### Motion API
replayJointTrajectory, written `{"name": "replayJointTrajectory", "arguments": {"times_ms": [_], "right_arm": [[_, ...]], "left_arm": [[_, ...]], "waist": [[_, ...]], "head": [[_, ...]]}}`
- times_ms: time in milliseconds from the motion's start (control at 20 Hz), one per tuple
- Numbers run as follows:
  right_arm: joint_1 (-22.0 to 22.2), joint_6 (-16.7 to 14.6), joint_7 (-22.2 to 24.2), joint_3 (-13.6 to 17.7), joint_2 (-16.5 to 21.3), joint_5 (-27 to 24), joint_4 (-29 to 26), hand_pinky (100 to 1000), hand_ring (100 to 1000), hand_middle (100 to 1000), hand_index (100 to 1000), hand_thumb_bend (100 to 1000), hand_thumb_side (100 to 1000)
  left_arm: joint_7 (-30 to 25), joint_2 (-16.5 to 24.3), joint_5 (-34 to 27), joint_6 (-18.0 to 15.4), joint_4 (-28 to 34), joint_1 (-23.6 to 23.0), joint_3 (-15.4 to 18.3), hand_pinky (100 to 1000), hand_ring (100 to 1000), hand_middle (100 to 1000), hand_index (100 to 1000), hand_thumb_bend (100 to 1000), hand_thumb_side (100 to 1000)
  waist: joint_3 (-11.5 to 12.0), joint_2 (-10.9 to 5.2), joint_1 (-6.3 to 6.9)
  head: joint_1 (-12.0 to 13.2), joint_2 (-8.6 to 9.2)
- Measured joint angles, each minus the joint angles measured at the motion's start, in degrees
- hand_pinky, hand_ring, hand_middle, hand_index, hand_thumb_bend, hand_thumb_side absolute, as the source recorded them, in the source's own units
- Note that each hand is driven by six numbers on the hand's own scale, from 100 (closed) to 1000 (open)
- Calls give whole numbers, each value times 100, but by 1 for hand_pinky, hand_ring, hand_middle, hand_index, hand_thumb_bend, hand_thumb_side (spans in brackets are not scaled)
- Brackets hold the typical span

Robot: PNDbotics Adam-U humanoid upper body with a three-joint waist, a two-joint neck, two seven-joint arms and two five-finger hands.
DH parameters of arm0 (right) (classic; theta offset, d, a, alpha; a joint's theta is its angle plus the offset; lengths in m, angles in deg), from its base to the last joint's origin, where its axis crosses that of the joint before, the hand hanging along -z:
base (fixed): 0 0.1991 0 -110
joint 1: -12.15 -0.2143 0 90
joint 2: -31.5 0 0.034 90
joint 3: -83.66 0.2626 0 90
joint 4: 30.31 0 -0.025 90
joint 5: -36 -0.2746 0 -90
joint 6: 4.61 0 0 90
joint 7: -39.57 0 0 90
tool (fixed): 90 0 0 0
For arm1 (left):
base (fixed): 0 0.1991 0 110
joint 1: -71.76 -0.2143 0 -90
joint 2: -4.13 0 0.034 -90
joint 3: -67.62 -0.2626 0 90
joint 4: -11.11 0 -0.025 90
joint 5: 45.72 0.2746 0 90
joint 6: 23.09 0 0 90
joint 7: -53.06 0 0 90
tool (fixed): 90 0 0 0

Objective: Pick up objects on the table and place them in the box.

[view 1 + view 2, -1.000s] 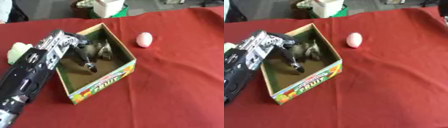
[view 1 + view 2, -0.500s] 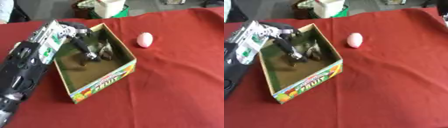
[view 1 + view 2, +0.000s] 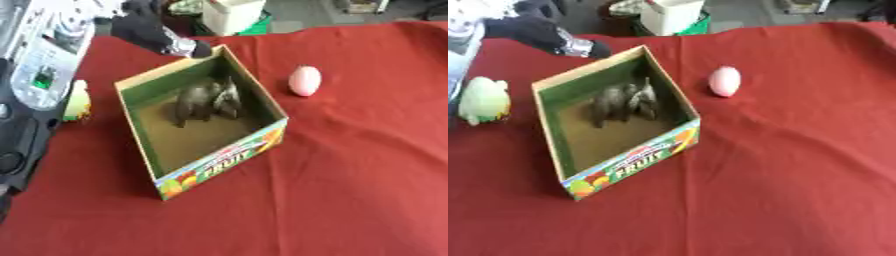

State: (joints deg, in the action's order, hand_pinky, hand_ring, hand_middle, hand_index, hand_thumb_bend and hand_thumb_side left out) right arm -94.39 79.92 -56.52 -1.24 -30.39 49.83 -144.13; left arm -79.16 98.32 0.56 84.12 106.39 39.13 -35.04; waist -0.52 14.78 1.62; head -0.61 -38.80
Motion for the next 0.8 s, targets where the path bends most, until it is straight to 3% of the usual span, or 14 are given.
{"name": "replayJointTrajectory", "arguments": {"times_ms": [200, 450, 550, 600, 650, 800], "right_arm": [[18, 30, -28, 19, 0, -7, 0, 694, 843, 826, 891, 189, 1000], [18, 100, -78, 35, 1, -7, 0, 694, 843, 826, 891, 184, 1000], [4, 125, -100, 52, 2, -7, 0, 694, 842, 824, 890, 182, 1000], [-11, 138, -113, 52, 3, -7, 0, 694, 842, 824, 890, 170, 1000], [-14, 147, -123, 52, 4, -7, 0, 694, 842, 824, 890, 180, 1000], [-74, 193, -143, 52, 21, -7, 0, 694, 843, 823, 890, 177, 1000]], "left_arm": [[555, 215, -115, 301, 759, -225, 230, 684, 720, 788, 887, 607, 760], [1683, 549, -108, 979, 1541, -644, 510, 680, 710, 776, 882, 611, 756], [2197, 711, -169, 1192, 1720, -809, 571, 677, 705, 770, 882, 613, 754], [2467, 795, -226, 1269, 1769, -883, 594, 675, 702, 766, 878, 570, 754], [2738, 876, -299, 1331, 1801, -957, 616, 675, 700, 765, 877, 614, 755], [3520, 1119, -540, 1455, 1835, -1194, 667, 670, 695, 760, 872, 607, 753]], "waist": [[67, 0, -42], [128, 18, -70], [138, 42, -70], [140, 51, -70], [145, 57, -72], [168, 93, -77]], "head": [[12, 2], [0, 37], [-10, 71], [-18, 88], [-31, 107], [-84, 144]]}}
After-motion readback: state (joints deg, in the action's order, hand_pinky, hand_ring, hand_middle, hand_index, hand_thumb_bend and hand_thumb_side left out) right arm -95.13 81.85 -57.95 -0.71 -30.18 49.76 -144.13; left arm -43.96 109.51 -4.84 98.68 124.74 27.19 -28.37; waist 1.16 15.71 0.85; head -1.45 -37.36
